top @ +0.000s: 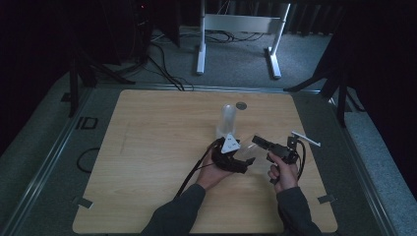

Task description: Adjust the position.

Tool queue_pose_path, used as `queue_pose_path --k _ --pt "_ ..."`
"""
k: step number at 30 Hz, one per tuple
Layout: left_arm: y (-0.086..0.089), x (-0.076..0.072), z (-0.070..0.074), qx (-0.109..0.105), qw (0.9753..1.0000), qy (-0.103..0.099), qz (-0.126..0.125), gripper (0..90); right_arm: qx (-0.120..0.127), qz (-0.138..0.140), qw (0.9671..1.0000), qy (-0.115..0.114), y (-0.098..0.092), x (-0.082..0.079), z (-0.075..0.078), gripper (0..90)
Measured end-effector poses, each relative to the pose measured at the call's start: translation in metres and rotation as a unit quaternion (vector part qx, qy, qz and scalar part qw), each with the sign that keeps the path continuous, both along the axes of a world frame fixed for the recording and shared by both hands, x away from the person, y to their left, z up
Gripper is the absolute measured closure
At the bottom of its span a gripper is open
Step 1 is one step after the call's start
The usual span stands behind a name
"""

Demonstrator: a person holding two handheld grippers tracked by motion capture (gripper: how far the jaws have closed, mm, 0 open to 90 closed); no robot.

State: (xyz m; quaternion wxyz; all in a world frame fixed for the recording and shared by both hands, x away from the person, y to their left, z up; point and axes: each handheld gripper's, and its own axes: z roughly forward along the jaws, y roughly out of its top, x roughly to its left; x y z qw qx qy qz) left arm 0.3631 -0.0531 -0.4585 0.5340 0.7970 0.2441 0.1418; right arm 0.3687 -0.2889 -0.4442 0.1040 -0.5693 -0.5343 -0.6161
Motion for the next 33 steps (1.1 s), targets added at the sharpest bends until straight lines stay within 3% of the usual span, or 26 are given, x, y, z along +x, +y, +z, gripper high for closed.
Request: queue_pose_path --k 26,33 --pt "-0.0015 -0.0005 -0.0007 0.012 0.9999 0.001 0.01 25.1 -0.002 0.011 0.9999 -0.002 0.0018 0.0002 0.0005 39.6" --pt "0.001 -0.0013 0.0014 0.009 0.9999 -0.003 0.013 25.3 0.0 0.016 0.9998 -0.015 0.0008 -0.0003 0.0006 35.2"
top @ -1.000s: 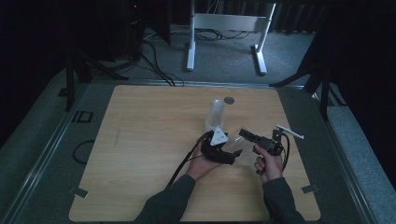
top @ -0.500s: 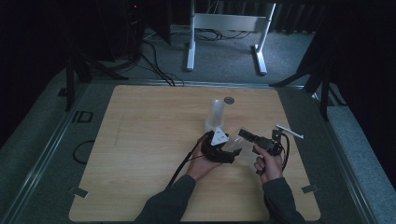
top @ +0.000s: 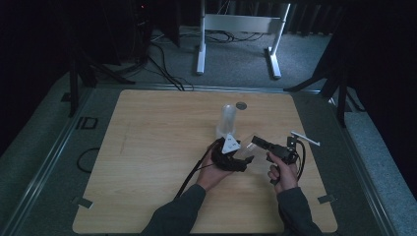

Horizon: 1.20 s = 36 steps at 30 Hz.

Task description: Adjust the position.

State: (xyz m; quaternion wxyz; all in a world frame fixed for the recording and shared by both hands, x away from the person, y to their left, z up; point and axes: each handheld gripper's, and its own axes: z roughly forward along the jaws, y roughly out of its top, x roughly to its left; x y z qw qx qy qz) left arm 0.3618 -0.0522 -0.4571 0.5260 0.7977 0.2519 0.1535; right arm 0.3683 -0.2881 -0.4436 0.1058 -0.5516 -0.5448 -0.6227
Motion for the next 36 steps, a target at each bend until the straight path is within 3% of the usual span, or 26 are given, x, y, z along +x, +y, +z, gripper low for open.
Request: queue_pose_path --k 10,29,36 --pt "0.008 0.004 0.002 -0.002 1.0 0.003 0.006 25.4 -0.022 0.013 0.9992 -0.031 -0.002 -0.004 0.004 30.5" --pt "0.022 0.008 0.012 0.005 0.9999 0.0 0.012 25.7 -0.063 0.034 0.9958 -0.057 -0.008 -0.014 0.004 32.4" --pt "0.024 0.008 0.014 0.008 0.9999 0.001 0.007 25.8 -0.099 0.03 0.9927 -0.062 -0.009 -0.017 0.003 32.9"
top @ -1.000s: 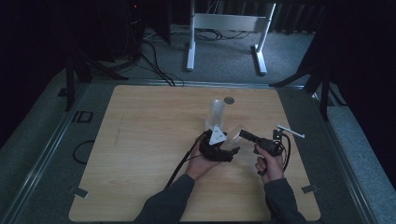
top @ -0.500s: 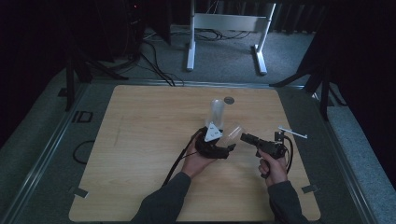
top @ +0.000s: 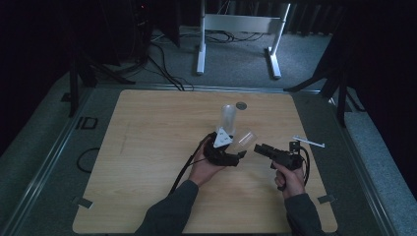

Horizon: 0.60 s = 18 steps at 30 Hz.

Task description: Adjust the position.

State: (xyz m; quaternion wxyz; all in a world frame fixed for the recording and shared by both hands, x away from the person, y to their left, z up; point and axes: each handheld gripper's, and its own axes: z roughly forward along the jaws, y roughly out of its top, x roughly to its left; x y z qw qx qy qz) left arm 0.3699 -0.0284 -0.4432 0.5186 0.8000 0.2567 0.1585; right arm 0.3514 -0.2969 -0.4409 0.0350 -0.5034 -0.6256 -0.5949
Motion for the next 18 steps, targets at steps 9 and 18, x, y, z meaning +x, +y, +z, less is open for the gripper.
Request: queue_pose_path --k 9,18 --pt "0.0011 0.0007 0.0026 0.008 0.9999 0.006 -0.01 25.8 -0.035 -0.01 0.9993 -0.006 -0.0005 -0.0021 -0.0013 33.3" --pt "0.0011 0.0016 0.0069 0.021 0.9995 0.009 -0.023 25.9 -0.068 -0.015 0.9974 -0.016 0.0008 -0.0048 0.0005 33.7"
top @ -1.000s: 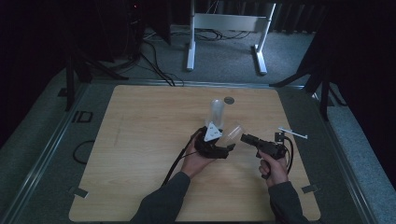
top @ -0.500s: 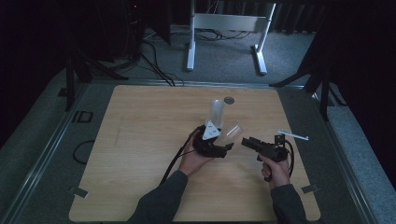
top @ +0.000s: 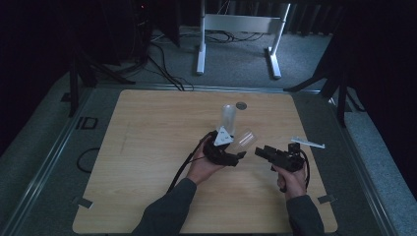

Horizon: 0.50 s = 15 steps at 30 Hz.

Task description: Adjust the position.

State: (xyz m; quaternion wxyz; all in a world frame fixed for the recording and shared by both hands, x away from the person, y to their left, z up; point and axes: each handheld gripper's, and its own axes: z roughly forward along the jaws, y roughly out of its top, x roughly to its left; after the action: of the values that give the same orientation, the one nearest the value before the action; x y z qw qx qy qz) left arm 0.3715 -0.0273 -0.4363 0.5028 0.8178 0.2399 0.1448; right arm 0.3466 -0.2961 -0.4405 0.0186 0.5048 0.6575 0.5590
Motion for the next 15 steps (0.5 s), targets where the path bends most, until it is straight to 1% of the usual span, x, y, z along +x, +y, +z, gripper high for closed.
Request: queue_pose_path --k 8,9,10,11,13,14,15 --pt "0.0018 0.0004 0.0016 0.012 0.9999 0.0 -0.012 25.9 -0.038 0.005 0.9992 -0.012 0.0027 -0.0019 0.0041 34.2" --pt "0.0018 0.0004 0.0016 0.012 0.9999 0.0 -0.012 26.0 -0.038 0.005 0.9992 -0.012 0.0027 -0.0019 0.0041 34.2" --pt "0.0023 0.0005 0.0017 0.014 0.9998 0.001 -0.014 26.0 -0.045 0.005 0.9989 -0.013 0.0033 -0.002 0.0048 34.4" --pt "0.0027 0.0006 0.0017 0.015 0.9998 0.002 -0.015 26.0 -0.058 0.01 0.9982 -0.016 0.0045 -0.0021 0.0059 34.4" --pt "0.0035 0.0008 0.0017 0.015 0.9997 0.004 -0.018 26.0 -0.071 0.014 0.9972 -0.02 0.0058 -0.0021 0.0071 34.4" --pt "0.0037 0.0008 0.0016 0.016 0.9997 0.005 -0.019 26.0 -0.071 0.014 0.9972 -0.02 0.0058 -0.0021 0.0071 34.4" --pt "0.0039 0.0007 0.0015 0.017 0.9996 0.005 -0.021 26.0 -0.079 0.015 0.9965 -0.022 0.0065 -0.0022 0.0077 34.5"
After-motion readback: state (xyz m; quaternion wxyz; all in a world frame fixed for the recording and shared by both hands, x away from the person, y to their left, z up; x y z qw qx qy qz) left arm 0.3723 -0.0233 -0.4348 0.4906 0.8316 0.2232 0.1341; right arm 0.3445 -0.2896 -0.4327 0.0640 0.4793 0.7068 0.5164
